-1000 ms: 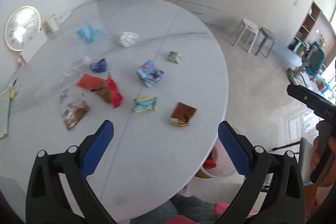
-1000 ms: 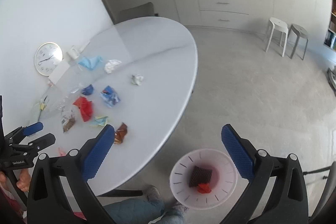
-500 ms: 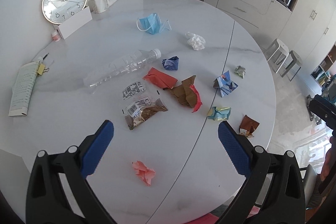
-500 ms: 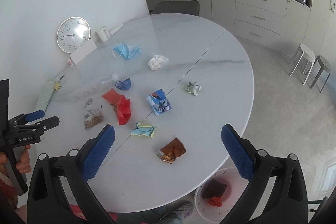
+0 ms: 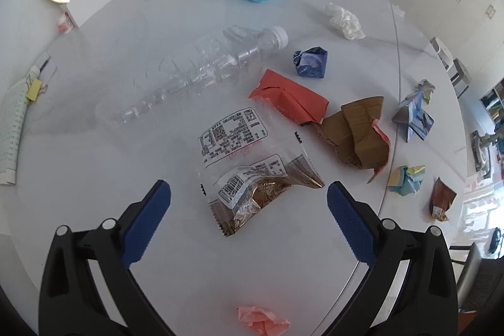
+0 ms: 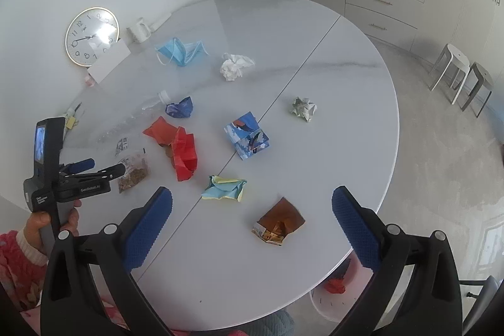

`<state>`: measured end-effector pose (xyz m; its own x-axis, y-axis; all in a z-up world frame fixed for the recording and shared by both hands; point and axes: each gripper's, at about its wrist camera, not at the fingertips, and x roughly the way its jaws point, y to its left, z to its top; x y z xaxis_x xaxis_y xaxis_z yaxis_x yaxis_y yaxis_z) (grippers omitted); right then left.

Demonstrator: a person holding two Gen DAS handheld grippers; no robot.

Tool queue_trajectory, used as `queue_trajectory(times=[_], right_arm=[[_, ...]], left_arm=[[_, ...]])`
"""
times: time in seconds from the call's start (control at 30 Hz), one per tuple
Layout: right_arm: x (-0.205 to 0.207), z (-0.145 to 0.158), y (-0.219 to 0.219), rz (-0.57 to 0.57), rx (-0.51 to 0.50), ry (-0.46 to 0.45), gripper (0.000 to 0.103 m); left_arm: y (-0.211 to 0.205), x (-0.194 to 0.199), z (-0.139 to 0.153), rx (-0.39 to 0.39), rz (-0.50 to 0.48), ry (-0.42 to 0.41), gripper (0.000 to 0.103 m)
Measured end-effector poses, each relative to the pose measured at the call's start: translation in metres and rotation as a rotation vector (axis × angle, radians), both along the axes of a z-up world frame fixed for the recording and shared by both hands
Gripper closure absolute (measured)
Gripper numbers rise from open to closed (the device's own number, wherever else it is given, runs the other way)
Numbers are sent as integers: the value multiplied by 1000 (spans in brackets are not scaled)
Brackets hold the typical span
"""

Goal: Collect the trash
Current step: 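Grasp the snack bag with the left tool while the right tool grasps the blue-bird box, then drop the snack bag and blue-bird box into the wastebasket with both tools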

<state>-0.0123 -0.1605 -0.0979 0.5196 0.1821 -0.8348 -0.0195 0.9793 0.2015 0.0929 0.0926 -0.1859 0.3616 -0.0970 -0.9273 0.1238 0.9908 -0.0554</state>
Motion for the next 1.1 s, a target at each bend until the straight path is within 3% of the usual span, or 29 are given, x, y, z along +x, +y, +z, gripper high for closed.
queue_trajectory(times=[0.13, 0.37, 0.4, 0.47, 0.5, 0.53, 0.7, 0.73, 0.87, 0.9, 0.97, 1.0, 1.03, 1.1], right_arm=[[17, -9, 1, -1, 1, 41, 2], [64, -27, 6, 53, 23, 78, 2], [71, -30, 7, 63, 19, 80, 2], [86, -37, 9, 84, 3, 85, 2], [94, -42, 11, 93, -5, 91, 2], [101, -48, 12, 103, -10, 100, 2], [133, -80, 23, 172, -34, 144, 2], [138, -88, 27, 190, -47, 155, 2], [150, -112, 45, 266, -117, 178, 2], [151, -117, 49, 285, -141, 183, 4], [152, -126, 56, 320, -179, 182, 22], [153, -130, 58, 335, -189, 196, 40], [154, -134, 58, 343, -185, 213, 50], [153, -134, 55, 335, -156, 219, 50]], left_arm=[[3, 23, -14, -78, 104, 53, 8], [-3, 49, -40, -57, 237, 149, 8], [-6, 50, -42, -42, 239, 149, 11], [-11, 51, -43, -3, 224, 150, 30], [-13, 51, -43, 16, 213, 149, 32], [-15, 51, -42, 20, 201, 145, 43], [-17, 51, -39, 33, 189, 142, 52], [-17, 50, -38, 30, 186, 140, 58], [-12, 49, -24, 34, 180, 107, 60], [-11, 49, -20, 35, 179, 99, 60], [-9, 47, -12, 32, 173, 86, 60], [-8, 46, -8, 33, 171, 78, 60], [-8, 43, -4, 31, 163, 68, 60], [-8, 38, 7, 30, 148, 50, 60]])
